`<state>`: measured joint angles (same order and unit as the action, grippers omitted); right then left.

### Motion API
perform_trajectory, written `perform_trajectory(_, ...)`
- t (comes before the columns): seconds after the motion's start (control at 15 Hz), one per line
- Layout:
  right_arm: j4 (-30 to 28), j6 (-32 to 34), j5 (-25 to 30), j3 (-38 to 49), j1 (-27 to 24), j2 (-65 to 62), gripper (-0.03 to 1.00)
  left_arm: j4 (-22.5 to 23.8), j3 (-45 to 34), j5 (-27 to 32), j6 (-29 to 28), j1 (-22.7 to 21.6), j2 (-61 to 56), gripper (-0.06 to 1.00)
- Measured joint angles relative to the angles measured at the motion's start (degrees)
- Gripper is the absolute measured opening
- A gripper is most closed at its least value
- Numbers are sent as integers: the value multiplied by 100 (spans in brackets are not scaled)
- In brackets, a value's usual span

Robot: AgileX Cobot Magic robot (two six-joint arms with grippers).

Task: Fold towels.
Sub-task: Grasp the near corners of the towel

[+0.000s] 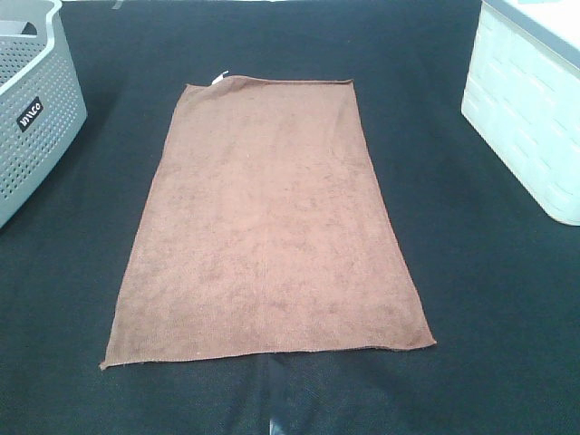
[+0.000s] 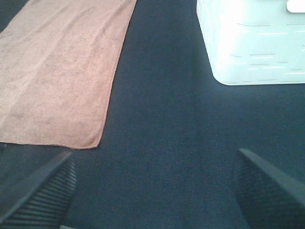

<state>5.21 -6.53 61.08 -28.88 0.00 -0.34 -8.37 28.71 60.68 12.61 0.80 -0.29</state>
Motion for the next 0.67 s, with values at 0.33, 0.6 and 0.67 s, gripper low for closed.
perform_trajectory(0.33, 0, 0, 0, 0, 0, 0, 83, 0, 0, 0, 0, 0, 0, 76)
perform_trajectory(0.6, 0, 0, 0, 0, 0, 0, 83, 0, 0, 0, 0, 0, 0, 76)
perform_trajectory(0.67, 0, 0, 0, 0, 0, 0, 83, 0, 0, 0, 0, 0, 0, 76)
